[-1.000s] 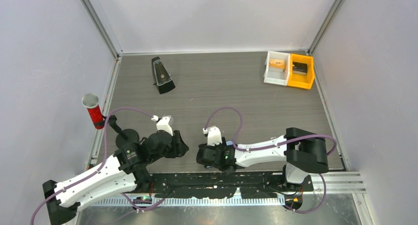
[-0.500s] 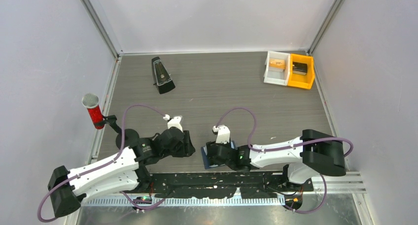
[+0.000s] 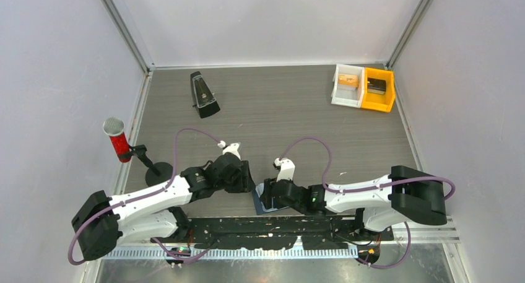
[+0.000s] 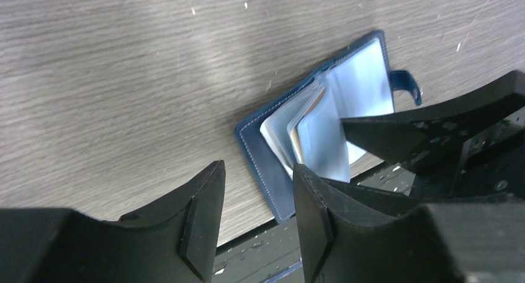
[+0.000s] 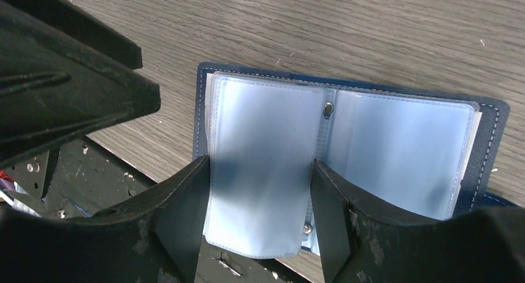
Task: Take the credit cards out of the card holder
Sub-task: Remove the credit card from the card holder.
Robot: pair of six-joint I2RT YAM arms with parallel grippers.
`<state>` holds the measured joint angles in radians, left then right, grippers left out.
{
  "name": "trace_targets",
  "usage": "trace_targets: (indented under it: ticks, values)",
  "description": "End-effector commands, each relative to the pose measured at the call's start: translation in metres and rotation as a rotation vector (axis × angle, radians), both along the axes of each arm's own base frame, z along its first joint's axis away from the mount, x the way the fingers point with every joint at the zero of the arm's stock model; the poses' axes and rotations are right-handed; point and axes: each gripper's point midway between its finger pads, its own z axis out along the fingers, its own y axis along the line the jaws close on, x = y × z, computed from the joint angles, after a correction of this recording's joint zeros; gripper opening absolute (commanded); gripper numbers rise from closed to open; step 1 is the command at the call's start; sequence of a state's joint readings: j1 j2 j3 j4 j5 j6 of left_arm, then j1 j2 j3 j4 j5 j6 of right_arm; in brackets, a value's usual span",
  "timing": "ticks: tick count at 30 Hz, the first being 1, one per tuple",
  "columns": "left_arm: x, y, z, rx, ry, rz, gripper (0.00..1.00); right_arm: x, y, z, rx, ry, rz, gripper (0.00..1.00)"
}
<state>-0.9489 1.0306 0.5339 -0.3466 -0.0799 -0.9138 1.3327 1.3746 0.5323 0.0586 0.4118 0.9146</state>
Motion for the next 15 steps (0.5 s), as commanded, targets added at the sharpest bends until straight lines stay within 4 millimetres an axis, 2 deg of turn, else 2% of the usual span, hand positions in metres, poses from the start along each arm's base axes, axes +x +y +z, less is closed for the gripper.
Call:
trace_targets:
  ticks: [1, 10, 15]
  values:
    - [0.016, -0.022, 0.018, -0.104, -0.038, 0.005, 0.46, 0.005, 0.011, 0.019, 0.105, -0.022, -0.004, 0.58]
    - [0.033, -0.02, 0.015, -0.121, -0.035, 0.049, 0.44, 0.006, 0.009, 0.025, 0.151, -0.02, -0.014, 0.57]
    - [0.036, -0.024, 0.011, -0.124, -0.024, 0.049, 0.43, 0.006, 0.007, 0.024, 0.151, -0.02, -0.02, 0.57]
